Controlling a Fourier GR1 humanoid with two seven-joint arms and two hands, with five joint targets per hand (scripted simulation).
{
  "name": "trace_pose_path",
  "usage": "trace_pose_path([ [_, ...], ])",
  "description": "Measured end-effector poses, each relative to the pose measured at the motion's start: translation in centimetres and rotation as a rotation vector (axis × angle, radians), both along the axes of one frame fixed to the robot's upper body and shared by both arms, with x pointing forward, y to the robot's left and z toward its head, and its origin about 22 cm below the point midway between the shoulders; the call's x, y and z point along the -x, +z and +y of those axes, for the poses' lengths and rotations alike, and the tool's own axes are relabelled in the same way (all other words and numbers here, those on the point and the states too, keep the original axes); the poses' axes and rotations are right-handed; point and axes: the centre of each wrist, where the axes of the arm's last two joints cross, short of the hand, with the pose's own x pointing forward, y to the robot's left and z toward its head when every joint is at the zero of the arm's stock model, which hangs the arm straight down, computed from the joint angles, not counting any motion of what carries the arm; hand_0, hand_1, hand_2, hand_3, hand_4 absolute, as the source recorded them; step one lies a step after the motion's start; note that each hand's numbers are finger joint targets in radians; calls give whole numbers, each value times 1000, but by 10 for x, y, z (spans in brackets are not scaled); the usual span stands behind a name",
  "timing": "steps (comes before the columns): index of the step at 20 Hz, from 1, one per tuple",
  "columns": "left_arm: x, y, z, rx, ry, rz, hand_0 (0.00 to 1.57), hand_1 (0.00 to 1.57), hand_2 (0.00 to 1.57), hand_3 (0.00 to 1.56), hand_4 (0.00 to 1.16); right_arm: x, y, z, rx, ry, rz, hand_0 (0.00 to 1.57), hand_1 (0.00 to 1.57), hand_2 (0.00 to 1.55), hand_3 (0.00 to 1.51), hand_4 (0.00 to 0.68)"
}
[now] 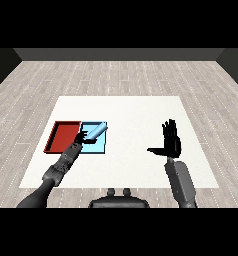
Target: Pick the blue can and put it in the blue box
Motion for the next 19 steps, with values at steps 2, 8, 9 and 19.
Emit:
trace_pose_path([
  [2,2,-3,-5,-12,20,-14,0,0,0,0,0,3,-1,-3,-7,2,0,0,0,0,0,0],
  [8,10,-12,-10,-4,160,-212,0,0,0,0,0,4,4,2,-26,12,-13,0,0,0,0,0],
  [9,7,-8,-11,2,174,-276,0,0,0,0,0,2,6,5,-28,15,-15,0,0,0,0,0],
  [19,1,22,-28,233,-67,-851,0,0,0,0,0,7,3,0,4,20,4,0,0,0,0,0],
])
